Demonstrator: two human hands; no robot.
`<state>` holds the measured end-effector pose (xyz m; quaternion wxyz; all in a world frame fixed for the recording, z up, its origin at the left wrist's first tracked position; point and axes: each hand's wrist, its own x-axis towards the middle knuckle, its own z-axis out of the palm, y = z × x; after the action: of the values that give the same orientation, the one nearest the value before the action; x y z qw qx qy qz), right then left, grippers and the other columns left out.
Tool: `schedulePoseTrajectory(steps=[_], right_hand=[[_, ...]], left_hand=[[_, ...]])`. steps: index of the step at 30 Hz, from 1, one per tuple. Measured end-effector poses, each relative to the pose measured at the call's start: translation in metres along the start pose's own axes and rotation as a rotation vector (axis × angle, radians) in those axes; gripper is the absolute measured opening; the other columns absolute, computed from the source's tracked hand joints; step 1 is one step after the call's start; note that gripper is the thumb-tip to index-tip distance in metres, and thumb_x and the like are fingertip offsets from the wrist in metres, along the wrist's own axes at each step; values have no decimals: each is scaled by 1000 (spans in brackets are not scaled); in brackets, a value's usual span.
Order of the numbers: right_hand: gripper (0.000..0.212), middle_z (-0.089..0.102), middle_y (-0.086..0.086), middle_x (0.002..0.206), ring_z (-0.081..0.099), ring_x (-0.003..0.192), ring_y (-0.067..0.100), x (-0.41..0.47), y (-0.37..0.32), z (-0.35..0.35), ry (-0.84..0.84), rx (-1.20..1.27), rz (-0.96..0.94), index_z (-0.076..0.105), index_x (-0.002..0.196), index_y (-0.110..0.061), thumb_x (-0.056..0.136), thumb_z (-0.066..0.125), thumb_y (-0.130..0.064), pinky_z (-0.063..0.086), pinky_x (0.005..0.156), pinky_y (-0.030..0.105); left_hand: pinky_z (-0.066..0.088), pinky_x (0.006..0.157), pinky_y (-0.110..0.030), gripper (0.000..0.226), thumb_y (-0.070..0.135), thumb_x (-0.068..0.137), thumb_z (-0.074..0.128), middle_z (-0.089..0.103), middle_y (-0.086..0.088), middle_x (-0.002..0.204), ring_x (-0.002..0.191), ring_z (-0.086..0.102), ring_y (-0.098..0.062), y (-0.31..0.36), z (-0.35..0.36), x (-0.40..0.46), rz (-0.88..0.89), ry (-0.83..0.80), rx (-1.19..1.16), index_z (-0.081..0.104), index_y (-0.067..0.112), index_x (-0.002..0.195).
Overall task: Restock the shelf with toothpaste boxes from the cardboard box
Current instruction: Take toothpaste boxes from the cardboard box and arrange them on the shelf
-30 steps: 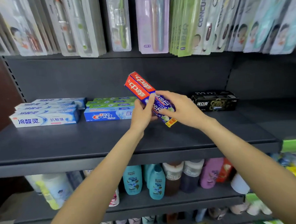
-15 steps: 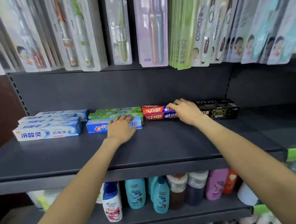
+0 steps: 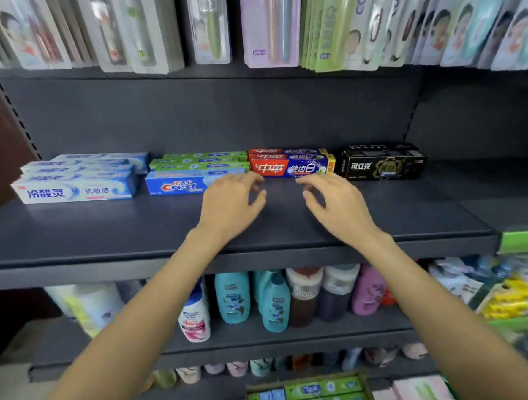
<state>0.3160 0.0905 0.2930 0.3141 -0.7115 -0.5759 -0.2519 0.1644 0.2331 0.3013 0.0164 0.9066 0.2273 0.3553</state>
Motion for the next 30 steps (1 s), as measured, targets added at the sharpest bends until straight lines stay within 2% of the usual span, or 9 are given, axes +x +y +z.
schedulePoseTrajectory(steps=[3,7,9,12,15,18,21,26,30], right_hand=[[26,68,-3,86,62,78,16,-42,-11,-18,50,48,9,65,111,-20,91,49,-25,52,64,34],[23,71,-2,90,62,74,9,-115,-9,-26,105,143,46,69,105,-17,93,52,-25,50,68,24],[22,70,-4,85,58,69,5,-166,-4,-20,50,183,115,69,103,-15,91,54,-27,47,66,21],[22,68,-4,77,60,67,8,-252,11,-1,-182,178,249,68,101,-19,87,54,-29,48,63,25],[23,68,-3,88,66,79,21,-330,25,18,-491,106,378,64,104,-23,82,59,-27,54,61,32],[36,63,2,114,59,103,27,-381,29,28,-814,64,433,60,118,-21,83,65,-25,49,79,35],[50,51,2,132,47,119,25,-414,33,40,-1072,32,414,47,133,-22,85,62,-27,39,98,33],[56,46,3,137,42,125,24,-442,42,67,-1262,15,266,41,139,-22,86,60,-24,32,103,31],[46,48,2,135,43,123,23,-448,54,89,-1247,29,222,44,136,-26,91,55,-27,34,102,31]], left_hand=[[48,70,-30,30,41,87,46,68,13,85,87,63,-13,37,-13,-34,136,71,-157,64,26,106],[49,69,-28,22,32,90,50,66,9,80,75,62,-11,65,-7,-90,341,51,-331,67,20,100],[50,68,-28,19,29,91,51,66,7,80,74,61,-10,72,8,-127,356,-55,-429,66,19,98],[52,66,-32,22,35,90,49,64,9,80,73,61,-9,76,42,-189,219,-302,-467,63,21,99],[50,72,-30,34,44,85,47,64,10,91,82,61,-10,77,84,-245,-29,-575,-397,61,23,108],[47,88,-34,38,35,87,59,61,4,114,105,58,-17,77,124,-293,-274,-840,-325,54,22,123],[44,94,-34,48,37,88,59,54,0,128,115,52,-21,85,156,-335,-386,-1039,-247,46,22,132],[42,100,-40,56,41,88,58,44,-3,138,127,41,-24,104,199,-381,-411,-1201,-171,39,24,138],[39,102,-38,57,39,87,60,45,-3,137,126,40,-24,115,229,-400,-373,-1210,-154,40,23,137]])
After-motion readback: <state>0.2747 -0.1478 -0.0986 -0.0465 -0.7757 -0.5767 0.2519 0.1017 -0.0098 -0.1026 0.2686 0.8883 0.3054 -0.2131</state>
